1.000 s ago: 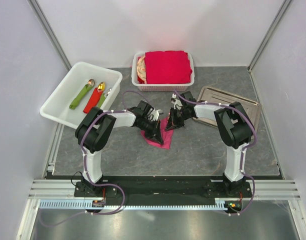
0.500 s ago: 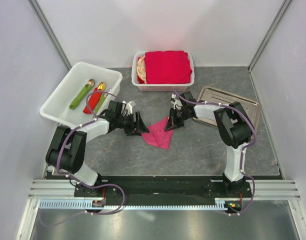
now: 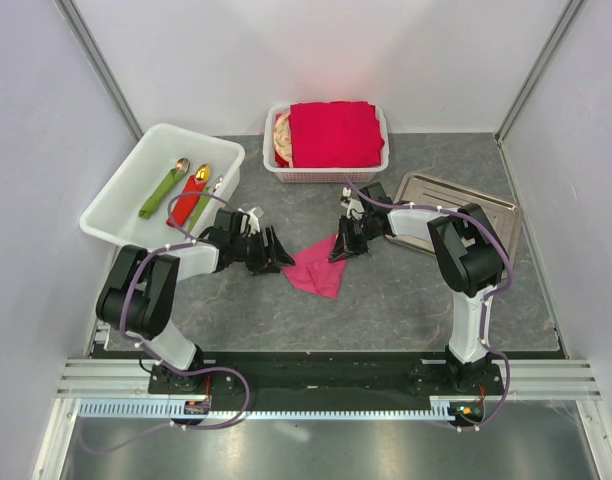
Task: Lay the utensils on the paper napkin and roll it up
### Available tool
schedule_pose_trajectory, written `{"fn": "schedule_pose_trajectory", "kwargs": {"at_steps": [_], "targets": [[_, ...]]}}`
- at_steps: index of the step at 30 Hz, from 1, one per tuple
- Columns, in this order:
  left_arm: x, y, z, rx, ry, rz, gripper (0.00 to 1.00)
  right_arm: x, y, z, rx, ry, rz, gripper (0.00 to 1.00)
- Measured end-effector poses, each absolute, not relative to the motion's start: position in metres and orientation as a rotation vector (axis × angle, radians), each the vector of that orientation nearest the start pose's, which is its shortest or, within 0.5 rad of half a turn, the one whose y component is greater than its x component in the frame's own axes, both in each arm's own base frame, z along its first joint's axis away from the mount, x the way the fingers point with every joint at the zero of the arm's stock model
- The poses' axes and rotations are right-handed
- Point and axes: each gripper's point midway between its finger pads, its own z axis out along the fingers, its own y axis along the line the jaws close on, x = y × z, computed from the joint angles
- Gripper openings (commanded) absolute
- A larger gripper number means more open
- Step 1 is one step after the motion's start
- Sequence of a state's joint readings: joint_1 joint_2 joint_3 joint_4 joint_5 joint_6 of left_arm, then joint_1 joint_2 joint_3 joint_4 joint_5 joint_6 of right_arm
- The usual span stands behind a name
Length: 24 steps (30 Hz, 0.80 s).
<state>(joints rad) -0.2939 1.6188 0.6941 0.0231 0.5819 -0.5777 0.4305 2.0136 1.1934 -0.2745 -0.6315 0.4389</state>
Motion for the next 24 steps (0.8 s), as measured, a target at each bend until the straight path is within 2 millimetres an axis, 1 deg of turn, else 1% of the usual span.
{"fn": "schedule_pose_trajectory", "kwargs": {"at_steps": [3, 6, 13, 17, 22, 24], "targets": [[0.291, -0.214, 0.033, -0.108, 2.543, -1.140, 0.60, 0.319, 0.276, 0.014, -0.209, 2.769, 1.103, 0.00], [0.295, -0.218, 0.030, -0.119, 2.530, -1.168, 0.55, 0.319, 0.276, 0.014, -0.209, 2.770, 1.103, 0.00], [0.299, -0.219, 0.028, -0.140, 2.523, -1.168, 0.48, 0.319, 0.276, 0.014, -0.209, 2.774, 1.106, 0.00], [0.299, -0.217, 0.026, -0.150, 2.528, -1.154, 0.47, 0.319, 0.276, 0.014, -0.209, 2.776, 1.107, 0.00], [0.301, -0.220, 0.024, -0.161, 2.535, -1.178, 0.49, 0.319, 0.276, 0.014, -0.209, 2.776, 1.107, 0.00], [0.304, -0.222, 0.024, -0.159, 2.535, -1.192, 0.47, 0.319, 0.276, 0.014, -0.209, 2.776, 1.107, 0.00]]}}
